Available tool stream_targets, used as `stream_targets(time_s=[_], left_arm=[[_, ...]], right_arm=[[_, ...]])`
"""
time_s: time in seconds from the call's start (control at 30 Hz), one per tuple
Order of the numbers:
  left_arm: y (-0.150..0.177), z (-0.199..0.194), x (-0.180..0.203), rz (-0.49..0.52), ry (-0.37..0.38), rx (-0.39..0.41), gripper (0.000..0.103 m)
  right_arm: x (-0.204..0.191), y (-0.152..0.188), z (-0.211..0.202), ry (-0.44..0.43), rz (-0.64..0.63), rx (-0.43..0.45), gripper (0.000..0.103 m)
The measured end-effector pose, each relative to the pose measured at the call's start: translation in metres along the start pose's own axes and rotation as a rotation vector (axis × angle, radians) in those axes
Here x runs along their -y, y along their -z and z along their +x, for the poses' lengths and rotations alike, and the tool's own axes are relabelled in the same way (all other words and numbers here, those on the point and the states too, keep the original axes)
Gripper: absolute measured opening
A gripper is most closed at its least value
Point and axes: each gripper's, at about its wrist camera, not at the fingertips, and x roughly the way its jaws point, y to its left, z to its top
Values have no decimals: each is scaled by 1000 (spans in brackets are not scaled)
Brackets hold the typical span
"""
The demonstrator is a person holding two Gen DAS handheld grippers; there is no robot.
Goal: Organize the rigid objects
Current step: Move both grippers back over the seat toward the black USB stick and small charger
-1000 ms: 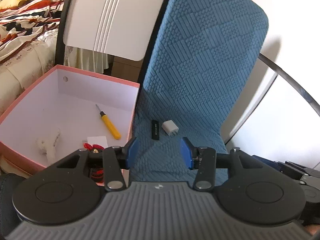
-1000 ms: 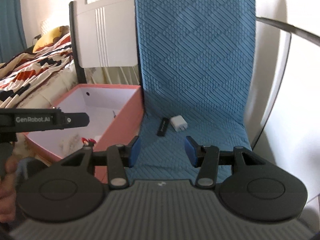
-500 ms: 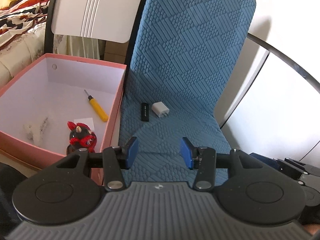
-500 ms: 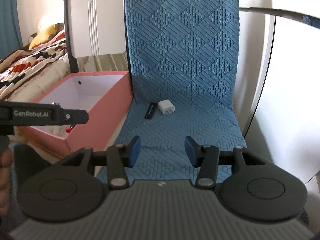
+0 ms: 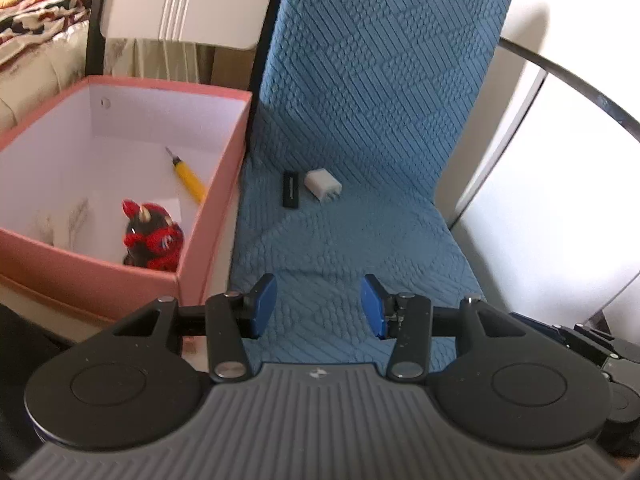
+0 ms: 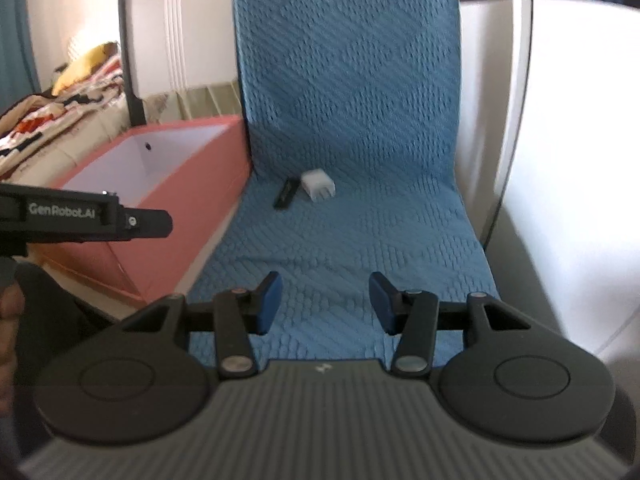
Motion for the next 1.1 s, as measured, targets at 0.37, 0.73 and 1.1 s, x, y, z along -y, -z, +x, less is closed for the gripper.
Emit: stream_targets(time_s=[0.37, 0.73, 1.1], left_arm=[[9, 4, 17, 47, 15, 26, 53], [-12, 42, 8, 8, 1, 7, 53], [-31, 97, 21, 59, -17, -19, 53]], right_arm=[[8, 15, -1, -9, 53, 28, 51], [28, -3, 25, -36, 104, 53, 52], [56, -40, 78, -71, 159, 56, 53]])
